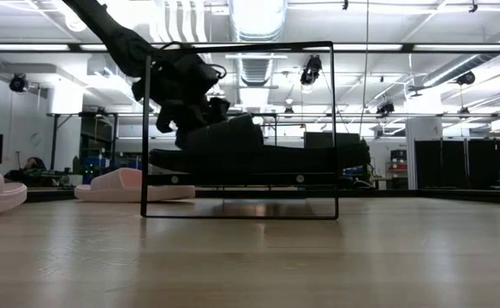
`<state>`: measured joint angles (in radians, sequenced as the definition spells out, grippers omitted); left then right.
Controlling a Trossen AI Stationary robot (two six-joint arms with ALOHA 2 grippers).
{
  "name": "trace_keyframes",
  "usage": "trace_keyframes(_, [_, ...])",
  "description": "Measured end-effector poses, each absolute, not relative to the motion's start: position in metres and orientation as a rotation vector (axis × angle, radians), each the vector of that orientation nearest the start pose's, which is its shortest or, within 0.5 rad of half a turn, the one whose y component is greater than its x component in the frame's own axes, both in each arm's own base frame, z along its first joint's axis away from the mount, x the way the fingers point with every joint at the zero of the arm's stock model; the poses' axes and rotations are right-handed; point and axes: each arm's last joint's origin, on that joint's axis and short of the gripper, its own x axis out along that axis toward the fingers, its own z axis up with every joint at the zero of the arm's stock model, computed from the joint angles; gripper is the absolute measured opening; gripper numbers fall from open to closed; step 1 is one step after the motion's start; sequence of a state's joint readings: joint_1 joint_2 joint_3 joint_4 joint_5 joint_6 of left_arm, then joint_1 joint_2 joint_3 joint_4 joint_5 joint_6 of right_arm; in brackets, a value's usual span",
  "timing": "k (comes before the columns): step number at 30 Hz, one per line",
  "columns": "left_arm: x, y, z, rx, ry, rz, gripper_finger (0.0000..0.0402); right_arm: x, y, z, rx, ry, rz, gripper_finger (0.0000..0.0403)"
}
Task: Pick and place slides into the shelf
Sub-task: Put the black slides on the shelf
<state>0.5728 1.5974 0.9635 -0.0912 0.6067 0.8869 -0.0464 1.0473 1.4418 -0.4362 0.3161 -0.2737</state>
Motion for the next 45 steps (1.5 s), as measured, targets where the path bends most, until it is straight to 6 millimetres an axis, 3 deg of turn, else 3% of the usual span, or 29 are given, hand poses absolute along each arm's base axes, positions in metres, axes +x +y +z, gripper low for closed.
trace_keyframes(5, [0.279, 0.161, 0.215, 0.438, 0.570, -0.285, 0.0296, 0.186, -0.018, 0.478, -0.284, 0.092, -0.354, 0.0047])
trace_keyframes(15, [0.266, 0.153, 0.230, 0.363, 0.605, -0.258, 0.0298, 0.187, -0.018, 0.477, -0.310, 0.100, -0.353, 0.0047])
trace_keyframes(20, [0.257, 0.147, 0.256, 0.404, 0.528, -0.217, 0.0298, 0.197, -0.018, 0.468, -0.438, 0.191, -0.333, 0.0047])
trace_keyframes(27, [0.233, 0.132, 0.303, 0.411, 0.361, -0.125, 0.0297, 0.228, -0.022, 0.442, -0.662, 0.406, -0.266, 0.0047])
trace_keyframes(32, [0.214, 0.119, 0.326, 0.414, 0.264, -0.082, 0.0297, 0.250, -0.035, 0.421, -0.712, 0.543, -0.256, 0.0051])
trace_keyframes(36, [0.199, 0.110, 0.334, 0.425, 0.227, -0.064, 0.0297, 0.265, -0.045, 0.403, -0.779, 0.647, -0.222, 0.0080])
trace_keyframes(40, [0.186, 0.102, 0.334, 0.442, 0.202, -0.054, 0.0297, 0.284, -0.052, 0.385, -0.853, 0.684, -0.063, 0.0131])
trace_keyframes(45, [0.175, 0.095, 0.330, 0.435, 0.189, -0.040, 0.0297, 0.308, -0.066, 0.355, -0.811, 0.777, 0.004, 0.0193])
